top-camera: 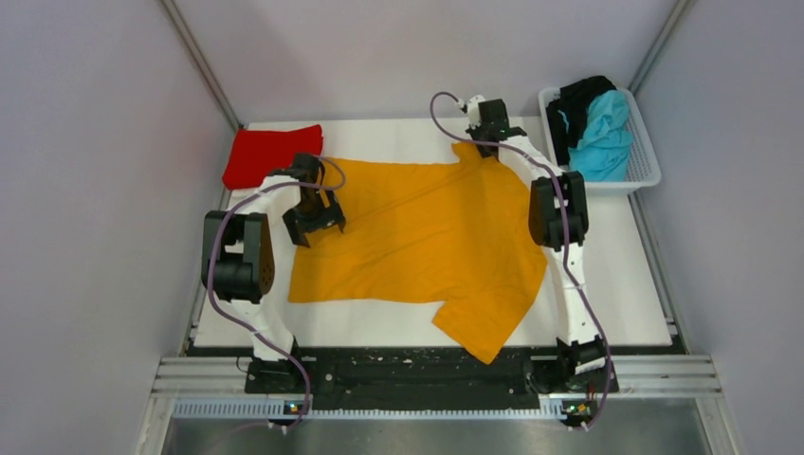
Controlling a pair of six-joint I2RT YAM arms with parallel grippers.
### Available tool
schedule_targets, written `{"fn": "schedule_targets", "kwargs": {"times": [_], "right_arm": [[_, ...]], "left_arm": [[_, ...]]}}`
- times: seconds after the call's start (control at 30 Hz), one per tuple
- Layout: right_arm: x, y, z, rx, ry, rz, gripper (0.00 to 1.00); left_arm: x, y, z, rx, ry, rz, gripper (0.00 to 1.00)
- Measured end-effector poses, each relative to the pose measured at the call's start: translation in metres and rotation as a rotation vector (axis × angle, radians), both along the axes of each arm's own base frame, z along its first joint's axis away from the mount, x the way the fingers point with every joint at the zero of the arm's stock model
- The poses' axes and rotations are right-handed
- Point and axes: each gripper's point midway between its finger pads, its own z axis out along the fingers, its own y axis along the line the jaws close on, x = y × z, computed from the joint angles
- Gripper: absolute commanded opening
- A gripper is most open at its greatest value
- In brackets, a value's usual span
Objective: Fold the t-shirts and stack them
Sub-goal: Flatten out the tshirt
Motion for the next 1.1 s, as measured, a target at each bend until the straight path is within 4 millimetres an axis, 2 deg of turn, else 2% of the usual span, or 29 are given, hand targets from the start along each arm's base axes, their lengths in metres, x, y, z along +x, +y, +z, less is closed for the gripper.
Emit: {"fn": "schedule_targets", "kwargs": {"times": [0.1,0.27,0.3,0.37,0.4,0.47,0.57,0.7,0.77,0.83,0.97,1.03,1.1], "right_arm": [[0.013,-0.007,0.013,-0.026,-0.054,-0.011,0.02],[0.048,-0.021,0.035,-0.058,-0.189,-0.036,0.27],[0.056,-0.025,0.038,-0.066,-0.218,-0.045,0.36],[0.068,-0.027,0.037,-0.069,-0.253,-0.058,0.7],[0.072,-0.028,0.036,-0.063,-0.264,-0.069,0.8],[0.072,-0.03,0.03,-0.054,-0.254,-0.083,0.9],[0.069,-0.03,0.031,-0.01,-0.257,-0.102,0.98],[0.044,-0.025,0.041,0.088,-0.202,-0.136,0.99],[0.027,-0.021,0.059,0.157,-0.178,-0.153,0.99],[0.006,-0.015,0.086,0.239,-0.163,-0.172,0.99],[-0.051,-0.009,0.143,0.427,-0.15,-0.242,0.99],[-0.086,-0.007,0.155,0.503,-0.13,-0.264,0.99],[-0.117,-0.007,0.152,0.547,-0.089,-0.295,0.99]], "left_arm": [[-0.001,0.001,0.0,0.004,0.004,0.001,0.99],[-0.003,0.001,-0.002,0.003,0.017,0.004,0.99],[-0.004,0.0,-0.003,0.001,0.022,0.004,0.99],[-0.005,0.0,-0.005,-0.001,0.031,0.003,0.99],[-0.006,0.0,-0.006,-0.002,0.037,0.003,0.99],[-0.008,0.0,-0.006,-0.003,0.042,0.001,0.99],[-0.008,0.0,-0.006,-0.002,0.045,-0.001,0.99],[-0.008,-0.003,-0.005,-0.017,0.043,-0.005,0.99],[-0.006,-0.005,-0.002,-0.027,0.034,-0.007,0.99],[-0.001,-0.007,0.004,-0.037,0.014,-0.009,0.99],[0.012,-0.011,0.026,-0.062,-0.06,-0.014,0.99],[0.023,-0.015,0.04,-0.078,-0.111,-0.018,0.99],[0.035,-0.018,0.051,-0.095,-0.157,-0.025,0.99]]}}
